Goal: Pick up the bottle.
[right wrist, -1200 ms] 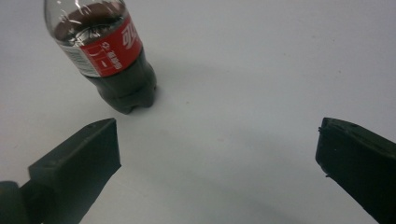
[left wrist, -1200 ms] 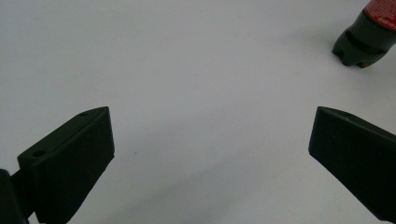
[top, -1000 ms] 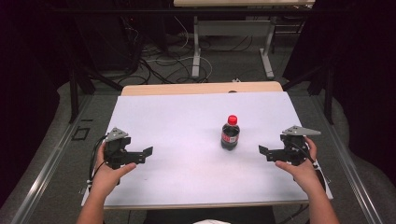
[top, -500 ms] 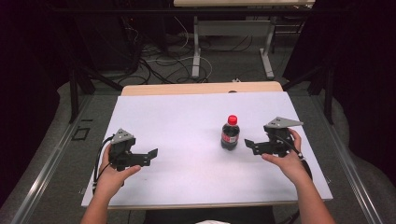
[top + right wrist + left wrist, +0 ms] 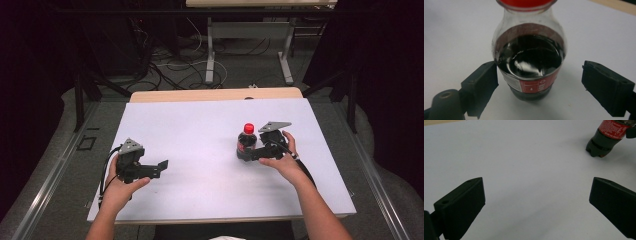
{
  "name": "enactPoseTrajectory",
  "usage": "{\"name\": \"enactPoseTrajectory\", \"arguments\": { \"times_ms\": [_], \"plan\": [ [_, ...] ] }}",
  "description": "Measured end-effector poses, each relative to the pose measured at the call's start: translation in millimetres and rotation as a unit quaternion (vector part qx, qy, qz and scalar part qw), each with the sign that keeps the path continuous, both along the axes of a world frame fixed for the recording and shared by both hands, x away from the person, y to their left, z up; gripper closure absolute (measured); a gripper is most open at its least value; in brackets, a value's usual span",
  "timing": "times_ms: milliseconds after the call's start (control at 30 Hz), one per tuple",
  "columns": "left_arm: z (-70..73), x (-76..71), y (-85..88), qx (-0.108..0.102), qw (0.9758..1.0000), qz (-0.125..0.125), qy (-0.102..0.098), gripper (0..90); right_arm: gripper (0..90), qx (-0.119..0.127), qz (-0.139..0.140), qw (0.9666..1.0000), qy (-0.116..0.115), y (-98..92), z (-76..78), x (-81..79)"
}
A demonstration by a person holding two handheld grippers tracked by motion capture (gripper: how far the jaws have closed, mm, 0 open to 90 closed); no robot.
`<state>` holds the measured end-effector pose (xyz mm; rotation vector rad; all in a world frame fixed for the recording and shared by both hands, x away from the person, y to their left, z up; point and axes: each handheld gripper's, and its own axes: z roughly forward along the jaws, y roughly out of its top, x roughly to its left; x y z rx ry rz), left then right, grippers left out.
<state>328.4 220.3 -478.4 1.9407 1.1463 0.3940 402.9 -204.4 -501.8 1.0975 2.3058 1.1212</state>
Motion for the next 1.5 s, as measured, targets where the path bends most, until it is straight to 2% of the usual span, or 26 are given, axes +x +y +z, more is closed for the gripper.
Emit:
{"name": "enactPoseTrajectory", "arguments": {
  "times_ms": [200,233,300,433,467,633,700,800,833,1067,1133,1233,1333,1367,1400,1467,1500],
  "plan": [
    [-2.2,0.3,-0.3,0.008,1.0,-0.003,0.003,0.4,18.8,0.01,0.012,0.9999,-0.001,8.3,-9.2,3.8],
    [-2.7,0.3,-0.7,0.005,1.0,0.0,0.003,0.4,21.0,0.018,0.014,0.9997,-0.004,8.5,-11.7,5.0],
    [-3.2,0.3,-0.4,0.003,1.0,0.001,0.0,0.4,22.7,0.036,0.009,0.9993,0.009,7.7,-15.3,5.7],
    [-3.4,0.9,0.7,0.004,1.0,0.002,0.0,0.5,24.3,0.033,0.003,0.9989,0.033,8.4,-20.8,6.5],
    [-3.3,0.9,0.9,0.004,1.0,0.002,0.0,0.4,24.6,0.031,0.01,0.9992,0.024,8.5,-23.2,8.3],
    [-3.3,0.8,0.9,0.005,1.0,0.002,0.001,0.4,26.8,0.02,0.01,0.9993,0.03,11.0,-25.4,9.2],
    [-3.8,1.1,0.6,0.005,1.0,0.002,0.0,0.4,26.8,0.015,0.011,0.9996,0.022,12.1,-25.9,9.7],
    [-4.2,1.2,0.8,0.006,1.0,0.001,0.001,0.5,26.8,0.021,0.009,0.9996,0.015,12.9,-25.8,9.9],
    [-4.2,1.2,0.8,0.006,1.0,0.002,0.001,0.4,26.8,0.021,0.003,0.9996,0.02,13.5,-24.5,9.3],
    [-4.5,1.4,0.8,0.01,0.9999,-0.002,0.005,0.4,27.8,0.013,0.007,0.9998,0.015,14.0,-23.0,9.6],
    [-4.2,1.4,1.1,0.011,0.9999,-0.002,0.004,0.4,28.1,0.013,0.007,0.9997,0.019,14.3,-22.3,9.2],
    [-4.3,1.6,1.1,0.011,0.9999,-0.003,0.003,0.4,28.5,0.006,0.0,0.9998,0.018,16.1,-20.6,7.4],
    [-5.2,1.3,-0.4,0.008,1.0,-0.001,0.003,0.4,28.7,0.004,0.02,0.9996,0.021,18.0,-19.2,3.6],
    [-4.9,1.2,-0.7,0.01,0.9999,-0.003,0.006,0.4,28.7,0.004,0.02,0.9996,0.021,18.0,-19.2,3.6],
    [-5.5,1.3,-1.6,0.01,1.0,-0.002,0.001,0.5,28.7,0.006,0.021,0.9995,0.022,20.2,-18.6,0.9],
    [-4.4,0.6,-2.6,0.013,0.9999,-0.006,0.004,0.5,28.7,0.006,0.03,0.9994,0.015,23.8,-16.5,-5.2],
    [-4.0,0.1,-3.5,0.012,0.9999,-0.006,0.004,0.6,28.7,0.0,0.035,0.9991,0.026,25.0,-13.0,-9.7]
  ]
}}
